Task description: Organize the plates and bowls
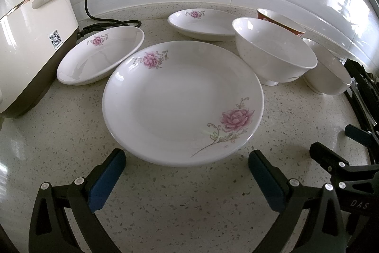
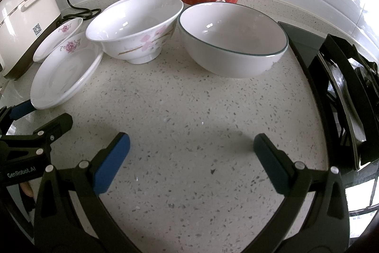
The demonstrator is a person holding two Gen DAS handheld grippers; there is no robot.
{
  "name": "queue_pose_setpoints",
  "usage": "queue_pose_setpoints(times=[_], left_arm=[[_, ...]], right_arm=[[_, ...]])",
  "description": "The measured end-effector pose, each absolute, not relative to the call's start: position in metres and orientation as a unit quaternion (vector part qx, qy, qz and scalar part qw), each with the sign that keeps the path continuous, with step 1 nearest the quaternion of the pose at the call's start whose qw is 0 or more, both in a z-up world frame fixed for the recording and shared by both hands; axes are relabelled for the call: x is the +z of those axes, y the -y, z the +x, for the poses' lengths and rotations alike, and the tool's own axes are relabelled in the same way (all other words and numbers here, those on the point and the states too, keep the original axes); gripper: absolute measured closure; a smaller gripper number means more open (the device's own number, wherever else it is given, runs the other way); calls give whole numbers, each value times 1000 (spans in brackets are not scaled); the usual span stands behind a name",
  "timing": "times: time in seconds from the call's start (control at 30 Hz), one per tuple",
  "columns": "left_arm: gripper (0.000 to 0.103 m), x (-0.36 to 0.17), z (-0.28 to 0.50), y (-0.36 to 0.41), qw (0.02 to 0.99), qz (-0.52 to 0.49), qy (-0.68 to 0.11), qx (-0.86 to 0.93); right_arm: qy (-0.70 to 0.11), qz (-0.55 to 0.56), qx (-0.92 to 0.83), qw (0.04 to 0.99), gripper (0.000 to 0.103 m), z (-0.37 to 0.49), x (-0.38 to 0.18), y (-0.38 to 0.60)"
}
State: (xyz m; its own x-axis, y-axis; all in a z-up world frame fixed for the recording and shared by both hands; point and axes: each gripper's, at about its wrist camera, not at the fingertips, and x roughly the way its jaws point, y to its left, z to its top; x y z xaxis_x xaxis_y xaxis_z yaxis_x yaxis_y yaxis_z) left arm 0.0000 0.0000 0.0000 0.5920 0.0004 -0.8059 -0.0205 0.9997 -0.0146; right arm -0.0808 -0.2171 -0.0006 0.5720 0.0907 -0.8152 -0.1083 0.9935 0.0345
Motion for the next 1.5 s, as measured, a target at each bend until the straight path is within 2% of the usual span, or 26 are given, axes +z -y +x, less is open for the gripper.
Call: queue_pose_setpoints(times=[0.87,1.1,1.23,1.33,1.4,1.47,1.5], left_arm=[[0,4,-13,-1,887,-2,-461,-33],[0,13,-33,-63,878,-171,-437,-98],[0,13,-23,-90,878,-192,-436,-56],[0,15,-16,-103,877,-207,-433,-24],[0,15,-8,-106,881,-194,-432,-11],[1,15,-1,-104,882,-190,-431,-1],[5,14,4,-105,878,-201,-434,1]], right_arm=[[-463,-8,54,884,0,-81,1,217],[-470,16,60,880,0,-82,4,226],[-453,107,105,879,0,-88,11,232],[-441,130,139,877,0,-90,15,221],[-428,136,168,877,2,-89,20,208],[-423,136,184,877,12,-83,23,194],[-425,135,188,875,16,-80,26,185]])
